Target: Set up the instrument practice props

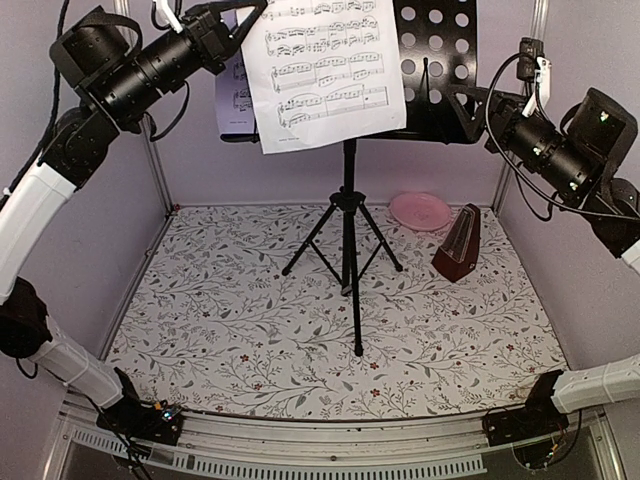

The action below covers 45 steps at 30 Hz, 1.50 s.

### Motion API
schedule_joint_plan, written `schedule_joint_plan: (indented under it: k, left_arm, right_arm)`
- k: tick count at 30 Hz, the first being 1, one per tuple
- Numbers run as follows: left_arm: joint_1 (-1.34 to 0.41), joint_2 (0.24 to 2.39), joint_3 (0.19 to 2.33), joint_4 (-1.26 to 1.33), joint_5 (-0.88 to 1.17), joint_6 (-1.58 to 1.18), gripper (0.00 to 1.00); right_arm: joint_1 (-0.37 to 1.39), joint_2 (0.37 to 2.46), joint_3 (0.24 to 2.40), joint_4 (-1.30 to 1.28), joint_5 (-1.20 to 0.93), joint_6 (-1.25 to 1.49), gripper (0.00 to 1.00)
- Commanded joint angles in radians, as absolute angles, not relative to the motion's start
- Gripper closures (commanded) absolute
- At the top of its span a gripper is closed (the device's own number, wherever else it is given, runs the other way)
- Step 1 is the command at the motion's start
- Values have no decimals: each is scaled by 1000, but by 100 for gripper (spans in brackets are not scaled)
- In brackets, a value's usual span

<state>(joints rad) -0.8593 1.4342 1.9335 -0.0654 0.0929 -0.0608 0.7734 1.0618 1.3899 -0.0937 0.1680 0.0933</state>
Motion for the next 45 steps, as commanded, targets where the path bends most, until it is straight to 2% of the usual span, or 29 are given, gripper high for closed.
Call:
schedule_joint_plan:
  k: [1,10,18,25,31,45]
  left_arm:
    - [-826,1486,2018,-59,88,-54,100]
    - [-814,1506,2073,-36,67,-2,100]
    - [-812,1529,2084,-27,78,-5,100]
    - [-812,1560,2107,-10,102,-13,100]
    - [-812,1564,2104,20,113,-22,100]
    - [-814,1565,2066,51,125,-31,100]
  right_arm:
    - [698,1115,1476,-127,10,179,30]
    - [690,1224,1551,-129,-106,253,40]
    - [691,1238,1541,-117,-41,262,45]
    - [690,1236,1518,-83,-19,269,56]
    - [690,1236,1517,-79,35,286,57]
    - [690,1292,1522,-44,35,318,74]
